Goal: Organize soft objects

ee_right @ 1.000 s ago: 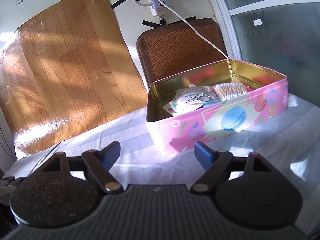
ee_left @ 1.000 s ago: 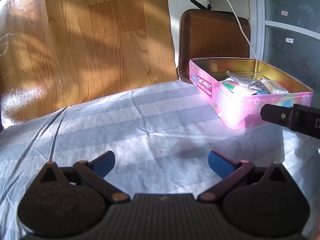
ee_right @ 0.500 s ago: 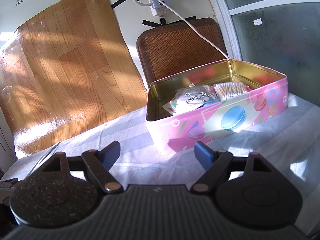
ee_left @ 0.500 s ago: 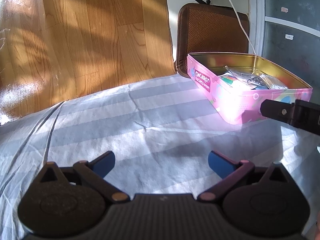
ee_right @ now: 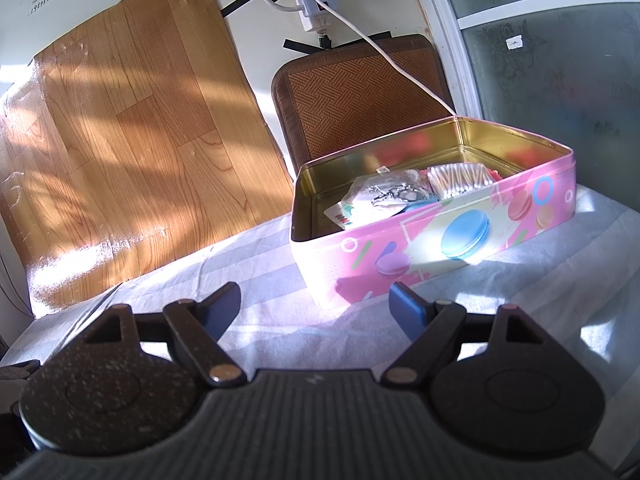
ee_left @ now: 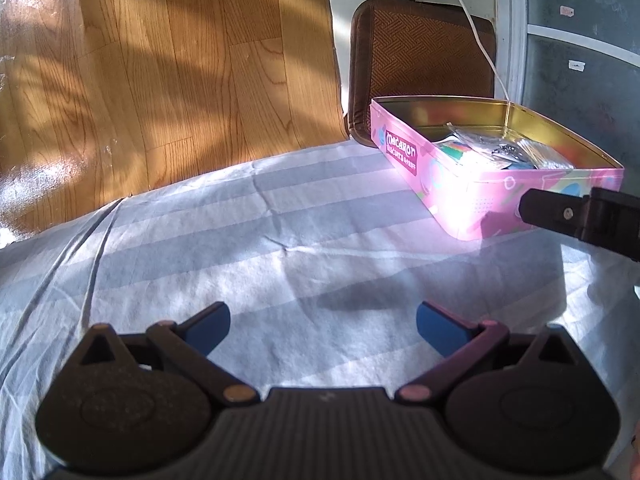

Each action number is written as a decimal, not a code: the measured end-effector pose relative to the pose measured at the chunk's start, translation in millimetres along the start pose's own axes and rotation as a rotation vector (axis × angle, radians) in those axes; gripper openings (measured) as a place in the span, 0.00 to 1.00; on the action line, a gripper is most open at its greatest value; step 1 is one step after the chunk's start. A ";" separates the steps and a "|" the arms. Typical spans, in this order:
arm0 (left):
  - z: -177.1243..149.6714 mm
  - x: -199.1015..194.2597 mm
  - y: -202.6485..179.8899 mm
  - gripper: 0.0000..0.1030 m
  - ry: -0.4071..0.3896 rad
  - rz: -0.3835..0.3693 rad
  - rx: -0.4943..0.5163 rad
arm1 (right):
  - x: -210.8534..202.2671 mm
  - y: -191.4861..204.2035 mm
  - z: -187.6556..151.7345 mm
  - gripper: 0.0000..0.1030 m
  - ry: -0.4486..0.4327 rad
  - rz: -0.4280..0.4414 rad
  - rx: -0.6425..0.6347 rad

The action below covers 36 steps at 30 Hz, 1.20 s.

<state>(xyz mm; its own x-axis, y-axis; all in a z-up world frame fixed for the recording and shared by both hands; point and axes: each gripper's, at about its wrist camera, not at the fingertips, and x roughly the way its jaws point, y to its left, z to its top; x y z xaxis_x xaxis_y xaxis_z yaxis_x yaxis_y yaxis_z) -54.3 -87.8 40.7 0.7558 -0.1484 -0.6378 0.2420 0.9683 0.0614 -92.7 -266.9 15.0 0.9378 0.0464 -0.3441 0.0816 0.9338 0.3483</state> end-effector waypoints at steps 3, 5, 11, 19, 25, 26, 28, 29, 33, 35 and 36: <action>0.1 -0.1 0.0 1.00 0.000 0.000 0.000 | -0.3 0.6 -0.3 0.81 0.000 -0.001 0.001; 0.0 -0.1 -0.4 1.00 0.003 0.000 0.000 | -0.6 1.2 -0.5 0.81 -0.001 -0.002 0.001; -0.4 0.4 -0.1 1.00 0.010 -0.007 -0.003 | 0.4 0.9 -0.5 0.81 -0.001 -0.003 -0.001; -0.3 1.4 -0.4 1.00 0.016 -0.013 -0.002 | 0.7 1.1 -0.7 0.81 -0.001 -0.003 -0.001; -1.6 2.6 -1.6 1.00 0.027 -0.020 -0.003 | 1.6 1.4 -0.4 0.81 0.000 -0.002 -0.001; -1.7 2.7 -1.6 1.00 0.028 -0.021 -0.003 | 2.0 1.2 -0.4 0.81 0.001 -0.001 0.000; -1.8 2.7 -1.8 1.00 0.029 -0.023 -0.003 | 2.1 1.0 -0.4 0.81 0.001 -0.001 0.000; -1.0 3.8 -0.7 1.00 0.031 -0.025 -0.002 | 1.9 0.7 -0.2 0.81 0.002 0.000 -0.001; -1.7 3.9 -2.0 1.00 0.034 -0.027 0.000 | 2.0 0.6 -0.2 0.81 0.002 0.000 -0.001; -2.3 4.1 -2.2 1.00 0.036 -0.028 0.000 | 1.8 0.2 0.1 0.81 0.002 0.001 -0.001; -2.3 4.4 -2.6 1.00 0.037 -0.028 0.000 | 2.0 0.3 0.0 0.81 0.002 0.000 -0.001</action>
<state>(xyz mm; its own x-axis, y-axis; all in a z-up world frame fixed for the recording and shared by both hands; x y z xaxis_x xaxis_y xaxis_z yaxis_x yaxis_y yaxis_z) -53.0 -90.5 36.0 0.7258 -0.1680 -0.6671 0.2629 0.9639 0.0432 -90.8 -266.5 14.4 0.9371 0.0474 -0.3457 0.0810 0.9341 0.3477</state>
